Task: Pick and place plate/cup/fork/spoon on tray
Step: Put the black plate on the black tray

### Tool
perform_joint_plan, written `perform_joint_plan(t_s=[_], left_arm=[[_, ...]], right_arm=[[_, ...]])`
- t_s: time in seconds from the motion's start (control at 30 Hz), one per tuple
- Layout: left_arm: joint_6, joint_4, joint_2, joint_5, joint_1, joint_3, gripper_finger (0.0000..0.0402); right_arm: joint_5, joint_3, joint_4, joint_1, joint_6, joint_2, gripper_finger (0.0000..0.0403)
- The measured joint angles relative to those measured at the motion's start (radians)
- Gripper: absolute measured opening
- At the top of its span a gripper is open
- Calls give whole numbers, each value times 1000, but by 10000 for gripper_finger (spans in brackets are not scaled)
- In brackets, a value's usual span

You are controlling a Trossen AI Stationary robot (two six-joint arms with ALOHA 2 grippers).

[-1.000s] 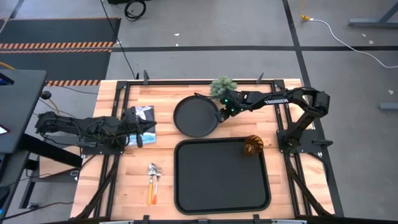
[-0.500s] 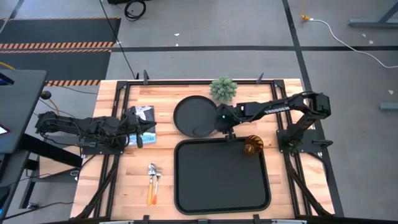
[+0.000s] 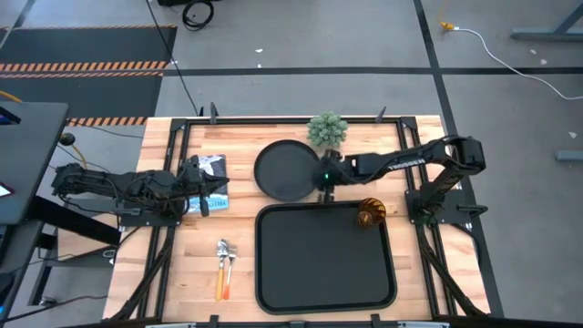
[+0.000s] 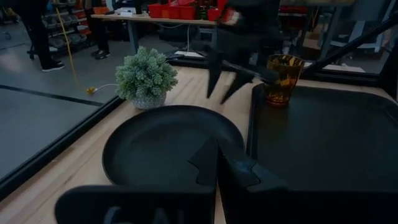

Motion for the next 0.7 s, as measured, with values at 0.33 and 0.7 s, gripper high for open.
perform_joint_plan(t_s=[0.33, 0.7], left_arm=[[-18, -2, 0, 0, 0, 0, 9], [-9, -2, 0, 0, 0, 0, 9]], right_arm=[[-75, -32, 10, -140, 582, 0, 152], [-86, -73, 100, -173, 658, 0, 156]])
